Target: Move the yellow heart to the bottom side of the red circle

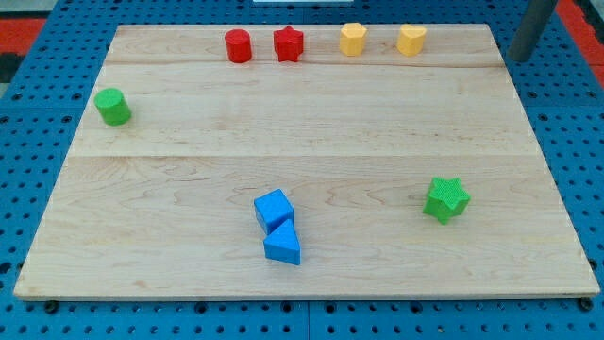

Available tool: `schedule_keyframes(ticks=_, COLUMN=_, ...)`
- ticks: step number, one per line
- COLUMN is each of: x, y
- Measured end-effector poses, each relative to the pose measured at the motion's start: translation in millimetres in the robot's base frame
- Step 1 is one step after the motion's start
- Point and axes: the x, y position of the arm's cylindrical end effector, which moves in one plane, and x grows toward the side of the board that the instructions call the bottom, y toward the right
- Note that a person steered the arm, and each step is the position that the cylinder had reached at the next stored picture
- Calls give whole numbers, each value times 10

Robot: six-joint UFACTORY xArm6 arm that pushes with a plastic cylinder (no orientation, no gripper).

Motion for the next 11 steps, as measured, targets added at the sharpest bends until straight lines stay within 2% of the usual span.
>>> schedule_keyframes(ticks=1, x=-368, y=95)
schedule_keyframes(ticks=2, x=-549, y=-391)
schedule_keyframes(ticks=3, x=-550, y=-1033)
schedule_keyframes(ticks=4, x=-399, y=-1204)
schedule_keyframes(ticks=5, x=-47, y=-1829)
schedule_keyframes(ticks=6, x=-198, y=-1425)
schedule_keyframes(ticks=7, x=-282, y=-1512)
schedule_keyframes(ticks=9, x=-397, y=-1918)
schedule_keyframes(ticks=11, x=-27, y=-2632)
